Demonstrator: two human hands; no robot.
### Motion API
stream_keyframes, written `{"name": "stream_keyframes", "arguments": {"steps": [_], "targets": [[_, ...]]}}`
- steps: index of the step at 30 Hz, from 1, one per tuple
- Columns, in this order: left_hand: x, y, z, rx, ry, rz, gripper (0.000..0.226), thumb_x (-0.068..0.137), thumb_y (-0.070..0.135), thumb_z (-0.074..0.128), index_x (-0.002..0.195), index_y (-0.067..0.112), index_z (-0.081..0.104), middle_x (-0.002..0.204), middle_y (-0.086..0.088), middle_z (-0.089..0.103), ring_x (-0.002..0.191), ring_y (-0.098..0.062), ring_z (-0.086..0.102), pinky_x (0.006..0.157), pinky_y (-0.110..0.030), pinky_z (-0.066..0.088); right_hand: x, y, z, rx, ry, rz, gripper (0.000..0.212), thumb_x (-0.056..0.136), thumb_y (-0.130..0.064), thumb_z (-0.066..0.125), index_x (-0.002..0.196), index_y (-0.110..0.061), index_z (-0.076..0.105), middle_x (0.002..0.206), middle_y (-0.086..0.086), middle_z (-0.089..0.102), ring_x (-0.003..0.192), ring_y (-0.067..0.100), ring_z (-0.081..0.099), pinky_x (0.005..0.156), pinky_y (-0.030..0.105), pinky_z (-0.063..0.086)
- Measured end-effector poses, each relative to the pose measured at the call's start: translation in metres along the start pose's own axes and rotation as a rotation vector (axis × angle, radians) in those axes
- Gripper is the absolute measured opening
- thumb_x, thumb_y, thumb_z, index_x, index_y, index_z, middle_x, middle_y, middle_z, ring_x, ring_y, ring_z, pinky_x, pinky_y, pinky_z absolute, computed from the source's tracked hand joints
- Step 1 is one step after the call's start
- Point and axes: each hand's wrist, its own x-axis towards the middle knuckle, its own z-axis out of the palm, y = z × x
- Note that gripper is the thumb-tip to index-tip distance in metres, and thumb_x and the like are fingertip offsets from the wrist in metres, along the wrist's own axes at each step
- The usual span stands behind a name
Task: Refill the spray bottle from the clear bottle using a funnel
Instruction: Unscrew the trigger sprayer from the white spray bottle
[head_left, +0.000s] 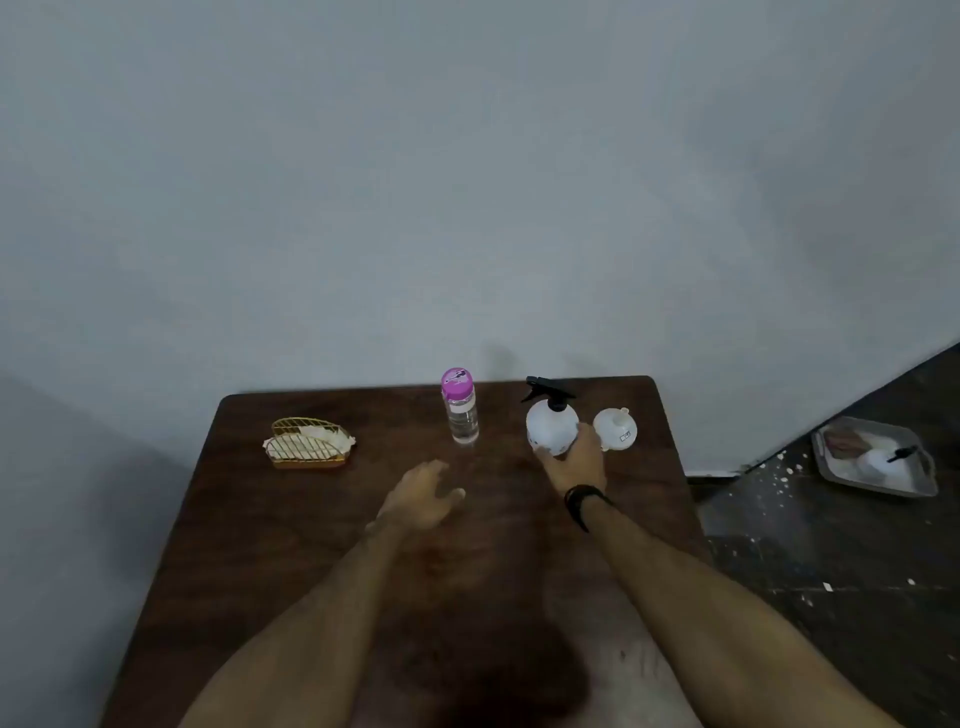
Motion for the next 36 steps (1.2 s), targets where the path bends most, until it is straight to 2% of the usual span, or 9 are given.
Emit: {"name": "stream_keyframes", "arguments": {"steps": [4,8,10,15,21,27,31,33,36], "targets": [[0.004,0.008,-0.002,-0.005,-0.006,-0.055,0.061,0.088,0.046,0.066,0.138,0.015,0.051,0.134,-0.004,0.059,0.121,-0.016,0.058,0.101,-0.032,0.048,0.040,-0.015,-0.019,-0.007,0.003,-0.032,0.093,0.064,-0.045,0.084,0.140,-0.015,0.039,0.138,0.004,0.050,0.127,0.025,0.047,0.101,0.047,0.046],[0.010,0.011,-0.002,-0.046,0.010,-0.088,0.061,0.089,0.044,0.067,0.140,0.015,0.050,0.135,-0.005,0.059,0.122,-0.016,0.058,0.099,-0.029,0.047,0.066,-0.030,-0.017,-0.013,-0.025,-0.145,0.046,0.071,-0.035,0.081,0.110,-0.016,0.064,0.110,0.001,0.067,0.105,0.023,0.062,0.089,0.034,0.050],[0.011,0.009,0.000,-0.044,0.009,-0.093,0.061,0.089,0.043,0.067,0.140,0.015,0.050,0.135,-0.005,0.059,0.122,-0.016,0.058,0.098,-0.028,0.046,0.068,-0.034,-0.011,-0.035,-0.076,-0.072,0.038,0.081,-0.036,0.075,0.106,-0.009,0.065,0.109,0.008,0.067,0.102,0.028,0.062,0.083,0.034,0.049],[0.013,0.006,0.006,-0.054,0.014,-0.074,0.056,0.088,0.043,0.068,0.136,0.016,0.054,0.127,-0.003,0.063,0.117,-0.014,0.060,0.095,-0.028,0.047,0.041,-0.020,0.006,0.045,-0.104,-0.046,0.046,0.087,-0.046,0.066,0.120,-0.014,0.062,0.120,0.010,0.065,0.111,0.031,0.058,0.089,0.039,0.048],[0.008,0.025,0.006,-0.156,0.078,0.022,0.061,0.082,0.060,0.066,0.130,0.025,0.057,0.116,0.006,0.066,0.105,-0.010,0.063,0.092,-0.034,0.054,-0.013,0.010,0.022,-0.026,-0.174,-0.080,0.046,0.081,-0.051,0.068,0.110,-0.017,0.065,0.114,0.006,0.065,0.104,0.025,0.060,0.083,0.038,0.051],[-0.006,0.046,0.006,-0.103,0.095,0.223,0.076,0.066,0.067,0.075,0.129,0.030,0.055,0.118,0.013,0.057,0.102,-0.006,0.059,0.087,-0.026,0.050,-0.072,0.021,0.036,-0.032,-0.127,-0.173,0.053,0.081,-0.066,0.058,0.104,-0.019,0.067,0.104,-0.004,0.065,0.095,0.013,0.058,0.078,0.034,0.051],[-0.017,0.049,0.018,0.045,-0.035,0.339,0.047,0.073,0.055,0.074,0.111,0.029,0.065,0.103,0.013,0.063,0.090,-0.006,0.061,0.079,-0.032,0.053,-0.096,0.026,0.044,-0.123,-0.161,-0.173,0.036,0.080,-0.054,0.050,0.089,-0.023,0.065,0.091,-0.007,0.067,0.086,0.015,0.065,0.071,0.033,0.054],[-0.024,0.050,0.024,0.060,-0.048,0.366,0.025,0.079,0.043,0.069,0.100,0.029,0.068,0.096,0.013,0.065,0.085,-0.005,0.062,0.077,-0.035,0.055,-0.105,0.024,0.043,-0.134,-0.144,-0.149,0.040,0.080,-0.052,0.052,0.093,-0.017,0.066,0.093,-0.005,0.065,0.085,0.015,0.062,0.071,0.031,0.052],[-0.034,0.054,0.028,0.104,-0.023,0.359,0.016,0.082,0.037,0.066,0.095,0.028,0.068,0.092,0.012,0.067,0.083,-0.007,0.063,0.076,-0.036,0.055,-0.111,0.027,0.042,-0.145,-0.139,-0.129,0.037,0.082,-0.049,0.055,0.095,-0.016,0.066,0.095,-0.003,0.066,0.085,0.016,0.063,0.069,0.031,0.051]]}}
